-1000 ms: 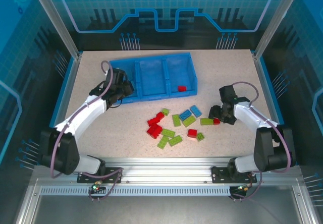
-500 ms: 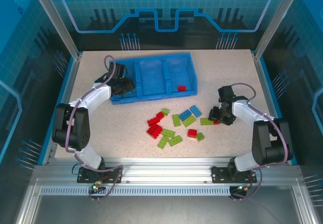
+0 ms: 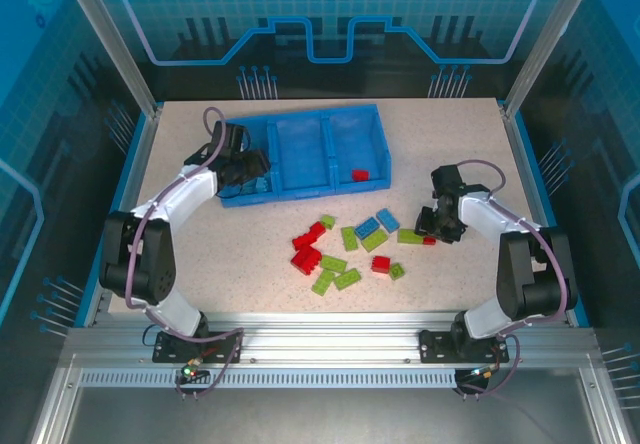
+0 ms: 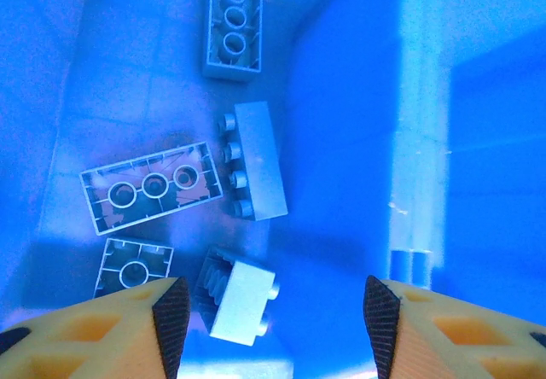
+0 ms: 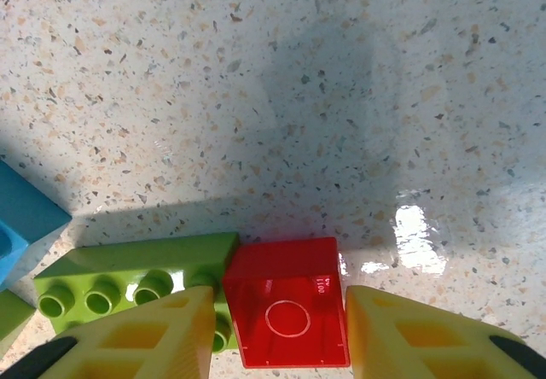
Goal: Sort the legos into containers by color
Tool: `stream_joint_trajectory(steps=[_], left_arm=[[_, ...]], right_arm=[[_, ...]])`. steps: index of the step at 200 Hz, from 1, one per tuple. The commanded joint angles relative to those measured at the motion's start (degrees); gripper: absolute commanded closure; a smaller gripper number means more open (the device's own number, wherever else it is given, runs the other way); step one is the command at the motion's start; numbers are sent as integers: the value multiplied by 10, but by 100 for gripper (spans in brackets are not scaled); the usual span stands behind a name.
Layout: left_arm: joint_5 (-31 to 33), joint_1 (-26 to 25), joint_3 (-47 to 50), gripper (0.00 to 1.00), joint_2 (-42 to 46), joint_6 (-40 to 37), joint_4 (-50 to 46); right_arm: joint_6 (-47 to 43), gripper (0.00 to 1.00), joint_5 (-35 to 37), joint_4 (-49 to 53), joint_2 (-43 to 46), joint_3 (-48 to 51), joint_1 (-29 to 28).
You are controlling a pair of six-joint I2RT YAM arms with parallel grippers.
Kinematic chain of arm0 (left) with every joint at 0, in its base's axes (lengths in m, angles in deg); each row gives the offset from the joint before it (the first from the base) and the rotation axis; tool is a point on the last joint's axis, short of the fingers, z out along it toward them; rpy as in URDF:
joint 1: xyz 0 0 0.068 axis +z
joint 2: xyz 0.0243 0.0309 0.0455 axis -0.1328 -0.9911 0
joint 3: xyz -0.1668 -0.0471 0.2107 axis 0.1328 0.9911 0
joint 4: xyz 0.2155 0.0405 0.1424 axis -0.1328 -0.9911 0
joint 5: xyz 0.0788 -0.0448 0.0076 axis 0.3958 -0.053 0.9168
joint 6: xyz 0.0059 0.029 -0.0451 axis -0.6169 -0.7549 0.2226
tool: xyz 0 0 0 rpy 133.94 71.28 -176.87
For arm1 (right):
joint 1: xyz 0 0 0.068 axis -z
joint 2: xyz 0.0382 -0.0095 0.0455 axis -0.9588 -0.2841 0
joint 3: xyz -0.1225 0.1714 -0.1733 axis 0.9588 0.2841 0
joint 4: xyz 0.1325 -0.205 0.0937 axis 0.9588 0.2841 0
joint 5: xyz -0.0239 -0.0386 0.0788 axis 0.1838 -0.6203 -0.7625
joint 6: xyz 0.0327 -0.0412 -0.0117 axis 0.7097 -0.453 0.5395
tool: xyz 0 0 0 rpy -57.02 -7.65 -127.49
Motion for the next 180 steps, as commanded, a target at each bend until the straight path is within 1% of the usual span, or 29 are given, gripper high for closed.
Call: stream_joint_trajectory(steps=[1, 34, 48, 81, 95, 111, 118, 135, 173, 180], left_arm=[[-16, -1, 14, 39, 30, -1, 9], [-19, -1, 18, 39, 35, -2, 9], [-22, -1, 19, 39, 35, 0, 11], [-25, -3, 27, 39, 40, 3, 12], [-24, -4, 31, 39, 43, 3, 11], [-24, -3, 36, 39, 43, 3, 12], [-25, -4, 37, 39, 43, 3, 12], [-25, -5, 40, 39, 44, 4, 12], [-25, -6, 42, 39, 47, 4, 16], [-26, -6, 42, 38, 46, 4, 17]], right_arm=[[0, 57, 10, 19, -10, 0, 13], [-11, 56, -20, 6, -7, 1, 12], [-10, 54, -30, 0, -15, -2, 8], [0, 52, -2, -5, -28, -6, 9], [1, 50, -2, -11, -33, -5, 15], [-2, 45, -16, -25, -32, -5, 20], [-2, 42, -20, -26, -32, -23, 23], [-3, 39, -16, -19, -25, -30, 25], [9, 38, -8, -12, 9, -12, 40], [11, 38, -8, -13, 15, 8, 43]])
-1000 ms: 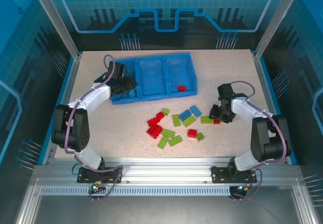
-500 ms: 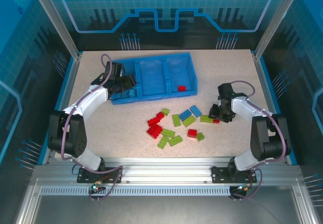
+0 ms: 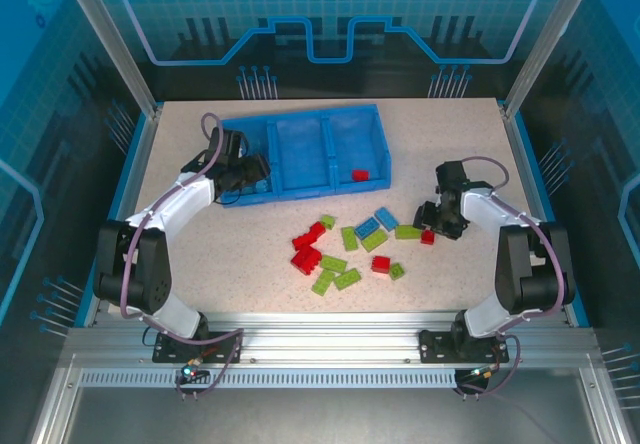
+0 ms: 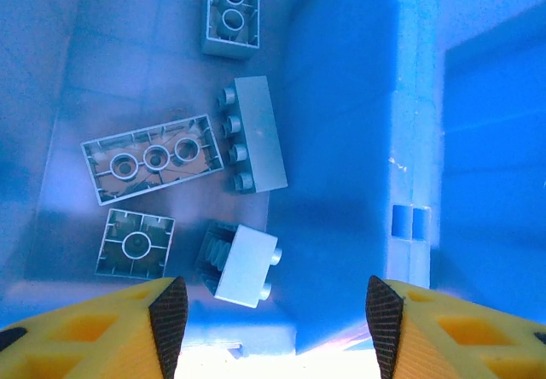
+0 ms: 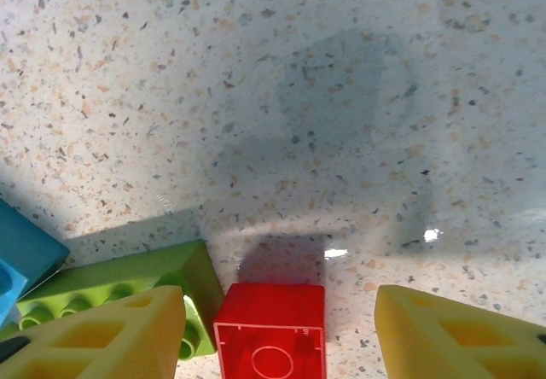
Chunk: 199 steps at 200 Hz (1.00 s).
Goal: Sort the legos into containers by color
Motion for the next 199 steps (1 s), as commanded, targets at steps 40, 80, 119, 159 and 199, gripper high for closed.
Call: stream_joint_trajectory(steps=[40, 80, 119, 159, 199], left_arm=[[-16, -8, 2, 39, 12, 3, 9], [-15, -9, 9, 38, 17, 4, 9], [-13, -11, 11, 39, 16, 5, 11], [-12, -14, 9, 39, 15, 4, 9], [-14, -16, 11, 39, 13, 6, 12]], right_arm=[[11, 43, -8, 4, 35, 34, 23], [-2, 42, -21, 7, 43, 42, 21], [0, 41, -26, 7, 68, 53, 21], [-4, 41, -41, 6, 78, 51, 18], [-15, 41, -32, 18, 58, 49, 4]])
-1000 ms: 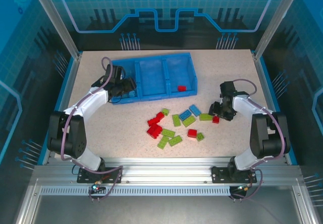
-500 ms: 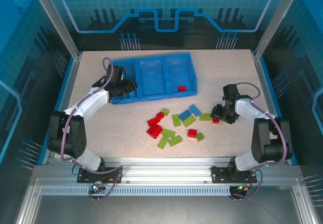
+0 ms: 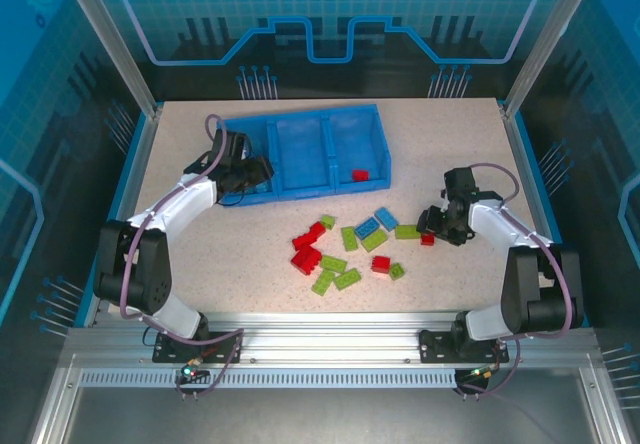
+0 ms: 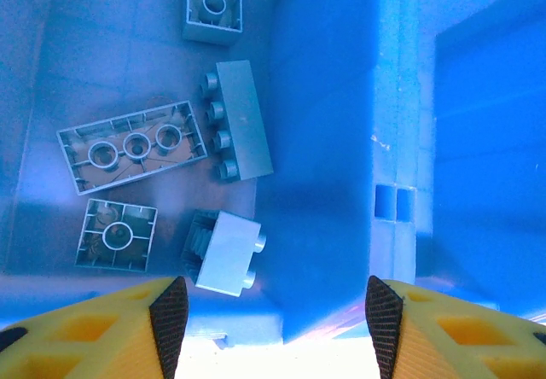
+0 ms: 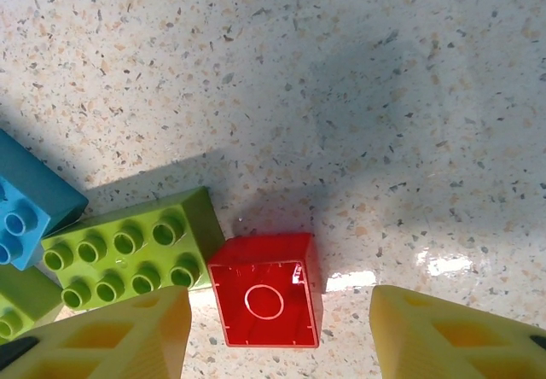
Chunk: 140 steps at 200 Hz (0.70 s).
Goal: Sort the legos into containers by color
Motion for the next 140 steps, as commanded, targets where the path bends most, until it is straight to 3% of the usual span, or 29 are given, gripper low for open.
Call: stream_joint_trajectory(steps=[1, 102, 140], left_arm=[[-11, -4, 6, 39, 13, 5, 7], [-15, -5, 10, 39, 9, 8, 12], [-14, -5, 14, 38, 12, 6, 11]], right_arm=[[-11, 41, -1, 19, -12, 3, -9], [-10, 44, 14, 37, -45, -12, -31], [-6, 50, 29, 43, -56, -24, -31]])
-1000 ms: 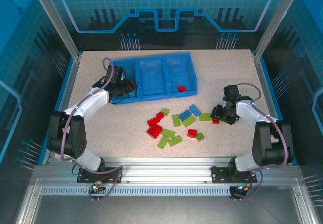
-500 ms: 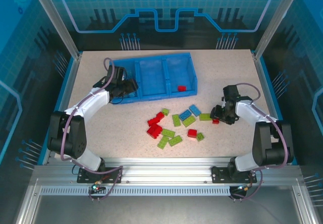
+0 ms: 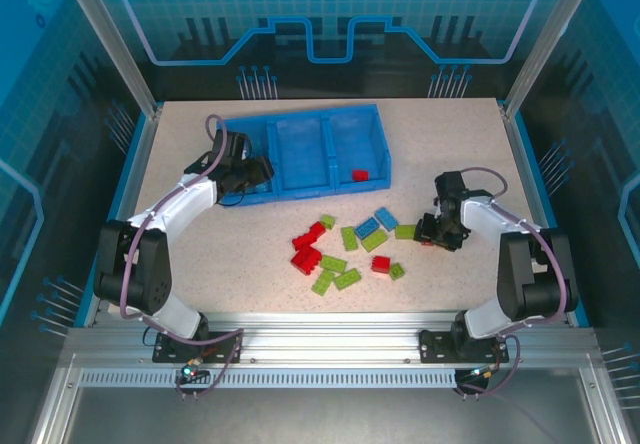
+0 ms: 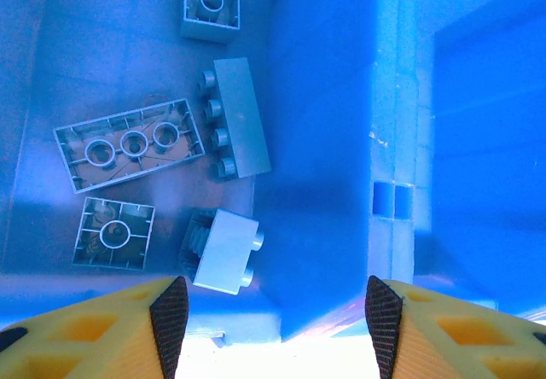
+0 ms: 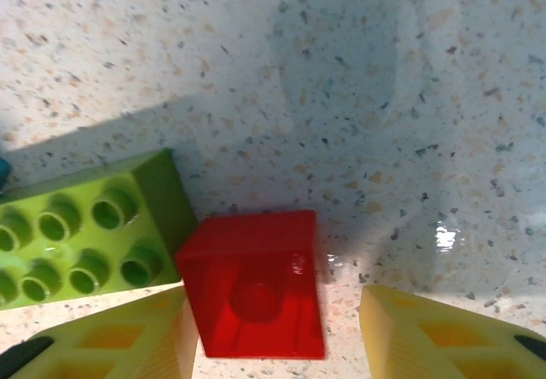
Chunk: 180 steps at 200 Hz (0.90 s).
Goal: Sort the legos into containers by color
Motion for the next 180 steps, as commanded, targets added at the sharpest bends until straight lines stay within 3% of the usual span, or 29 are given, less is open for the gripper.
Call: stream_joint_trajectory(steps=[1, 32, 123, 180], left_arm=[[-13, -4, 13, 38, 13, 6, 10], [-15, -5, 14, 39, 10, 9, 13], [-13, -5, 20, 39, 14, 9, 13], [-6, -13, 43, 39, 39, 11, 11]], right_arm=[[-2, 50, 13, 21, -6, -23, -8], [-10, 51, 15, 21, -9, -30, -8], [-18, 68, 17, 27, -21, -34, -5], [-22, 70, -6, 53, 51, -83, -15]])
